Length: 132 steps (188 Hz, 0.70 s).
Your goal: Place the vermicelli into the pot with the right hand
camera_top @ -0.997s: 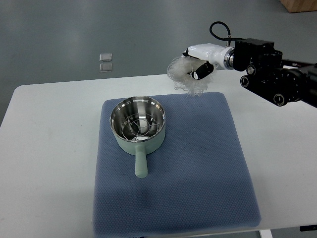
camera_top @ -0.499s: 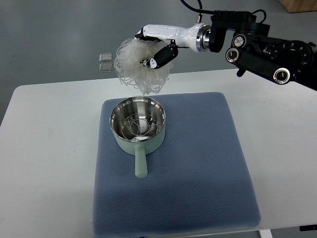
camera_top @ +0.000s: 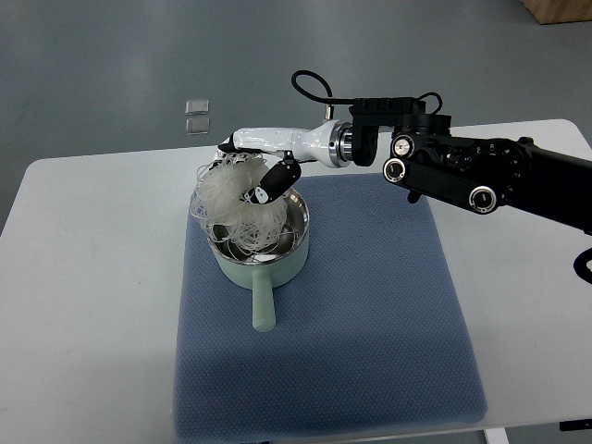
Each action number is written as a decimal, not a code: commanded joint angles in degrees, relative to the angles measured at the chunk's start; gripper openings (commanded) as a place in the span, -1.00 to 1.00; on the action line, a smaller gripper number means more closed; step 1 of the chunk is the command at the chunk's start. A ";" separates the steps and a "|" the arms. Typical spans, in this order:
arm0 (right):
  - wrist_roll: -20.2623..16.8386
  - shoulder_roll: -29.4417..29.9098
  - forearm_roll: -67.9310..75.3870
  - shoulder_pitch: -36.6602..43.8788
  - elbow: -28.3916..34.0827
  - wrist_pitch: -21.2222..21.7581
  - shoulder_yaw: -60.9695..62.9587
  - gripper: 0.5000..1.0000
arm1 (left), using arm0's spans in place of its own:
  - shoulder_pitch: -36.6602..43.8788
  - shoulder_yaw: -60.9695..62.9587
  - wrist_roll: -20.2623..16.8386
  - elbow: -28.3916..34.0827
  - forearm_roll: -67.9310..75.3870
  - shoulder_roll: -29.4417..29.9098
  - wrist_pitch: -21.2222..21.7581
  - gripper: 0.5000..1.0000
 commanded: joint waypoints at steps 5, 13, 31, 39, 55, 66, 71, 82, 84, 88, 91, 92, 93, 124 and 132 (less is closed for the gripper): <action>-0.02 -1.44 0.17 -0.12 -0.19 0.13 0.62 0.65 | -0.08 0.00 0.00 -0.01 0.00 0.00 -0.02 1.00; -0.02 -2.59 0.61 -0.21 -0.27 0.04 0.71 0.65 | 0.01 0.00 0.00 -0.01 0.00 0.00 -0.02 1.00; 0.07 -4.52 1.05 -0.65 -0.54 -0.14 1.77 0.65 | -0.08 0.00 0.00 -0.10 0.00 0.00 -0.02 1.00; 0.07 -5.14 1.14 -1.27 -0.63 -0.14 3.88 0.65 | 0.01 0.00 -0.09 -0.10 0.00 0.00 -0.02 1.00; -0.28 -6.10 1.58 -4.25 -2.03 -0.14 9.68 0.64 | -0.08 0.00 -0.09 -0.10 0.00 0.00 -0.02 1.00; -0.63 -6.98 2.72 -7.06 -4.05 -0.22 13.98 0.64 | 0.01 0.00 -0.09 -0.10 0.00 0.00 -0.02 1.00; -0.81 -7.25 3.07 -7.94 -4.76 -0.22 15.39 0.64 | -0.08 0.00 0.00 -0.10 0.00 0.00 -0.02 1.00; -1.25 -7.60 4.30 -10.41 -7.04 -0.22 19.08 0.64 | 0.01 0.00 -0.09 -0.10 0.00 0.00 -0.02 1.00; -1.33 -7.51 4.65 -10.85 -7.57 -0.22 19.87 0.64 | 0.01 0.00 -0.09 -0.10 0.00 0.00 -0.02 1.00; -1.60 -7.51 5.35 -11.90 -8.36 -0.31 21.72 0.64 | 0.01 0.00 -0.09 -0.10 0.00 0.00 -0.02 1.00; -1.95 -7.42 6.14 -12.86 -9.32 -0.58 23.47 0.64 | 0.01 0.00 -0.09 -0.10 0.00 0.00 -0.02 1.00; -1.95 -7.42 6.15 -12.87 -9.33 -0.58 23.48 0.64 | 0.01 0.00 -0.09 -0.10 0.00 0.00 -0.02 1.00; -2.04 -7.33 6.58 -13.30 -9.68 -0.84 24.43 0.64 | -0.08 0.00 -0.09 -0.10 0.00 0.00 -0.02 1.00; -5.02 -6.54 17.47 -19.28 -13.81 -6.28 35.34 0.64 | 0.01 0.00 -0.09 -0.10 0.00 0.00 -0.02 1.00; -5.46 -6.54 21.34 -20.42 -14.07 -8.31 36.48 0.64 | -0.08 0.00 -0.09 -0.10 0.00 0.00 -0.02 1.00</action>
